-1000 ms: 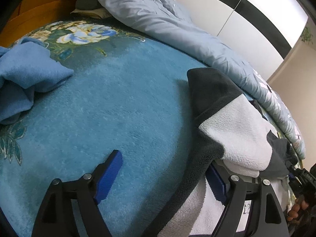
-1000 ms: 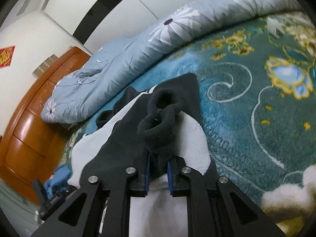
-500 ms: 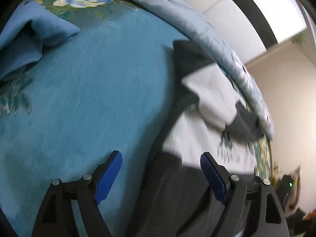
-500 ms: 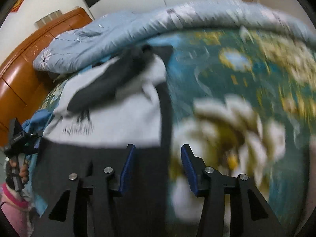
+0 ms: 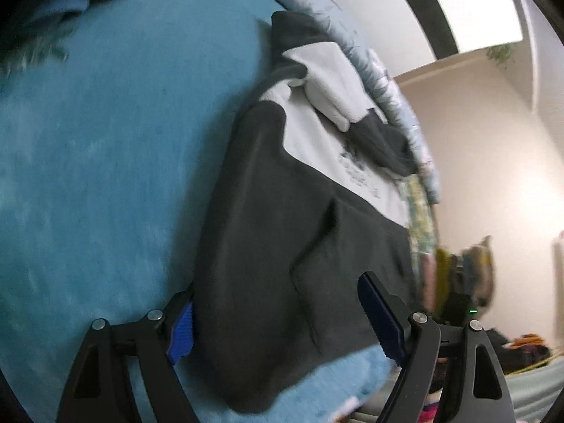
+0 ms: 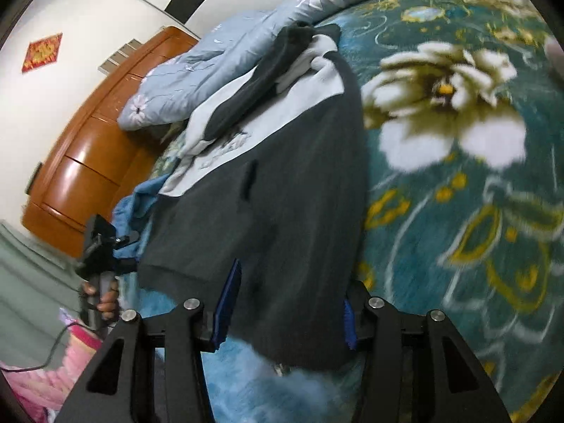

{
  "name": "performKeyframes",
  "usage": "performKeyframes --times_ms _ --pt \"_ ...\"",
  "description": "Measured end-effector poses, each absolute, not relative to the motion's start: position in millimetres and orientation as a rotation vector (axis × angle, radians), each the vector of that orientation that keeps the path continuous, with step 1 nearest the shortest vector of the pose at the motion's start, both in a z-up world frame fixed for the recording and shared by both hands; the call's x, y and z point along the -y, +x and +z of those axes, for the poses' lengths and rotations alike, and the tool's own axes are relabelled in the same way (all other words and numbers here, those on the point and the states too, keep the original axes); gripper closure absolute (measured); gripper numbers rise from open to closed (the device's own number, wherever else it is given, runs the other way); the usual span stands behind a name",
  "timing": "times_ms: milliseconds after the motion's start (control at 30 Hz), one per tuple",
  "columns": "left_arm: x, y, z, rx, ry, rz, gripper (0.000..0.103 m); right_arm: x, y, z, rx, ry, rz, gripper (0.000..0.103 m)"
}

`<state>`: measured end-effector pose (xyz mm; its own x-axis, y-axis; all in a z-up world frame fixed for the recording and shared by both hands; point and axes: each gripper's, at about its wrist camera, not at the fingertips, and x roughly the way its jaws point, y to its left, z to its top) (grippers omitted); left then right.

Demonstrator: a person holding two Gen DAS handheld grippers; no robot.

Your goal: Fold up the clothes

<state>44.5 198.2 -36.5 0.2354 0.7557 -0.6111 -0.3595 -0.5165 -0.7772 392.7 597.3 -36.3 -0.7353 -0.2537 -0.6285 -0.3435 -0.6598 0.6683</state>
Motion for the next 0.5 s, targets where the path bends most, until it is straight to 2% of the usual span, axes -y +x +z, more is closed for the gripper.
performKeyframes --times_ms 367,467,500 --pt "-191.5 59.0 -39.0 0.516 -1.505 1.374 0.02 -613.3 388.9 -45.8 -1.45 -0.963 2.564 0.051" --pt "-189.5 61.6 -38.6 0.554 -1.484 1.341 0.02 -612.5 388.8 -47.6 -1.48 -0.976 2.556 0.061" --pt "-188.8 62.5 -38.4 0.567 -1.476 1.33 0.02 -611.7 390.7 -47.8 -1.481 -0.983 2.556 0.07"
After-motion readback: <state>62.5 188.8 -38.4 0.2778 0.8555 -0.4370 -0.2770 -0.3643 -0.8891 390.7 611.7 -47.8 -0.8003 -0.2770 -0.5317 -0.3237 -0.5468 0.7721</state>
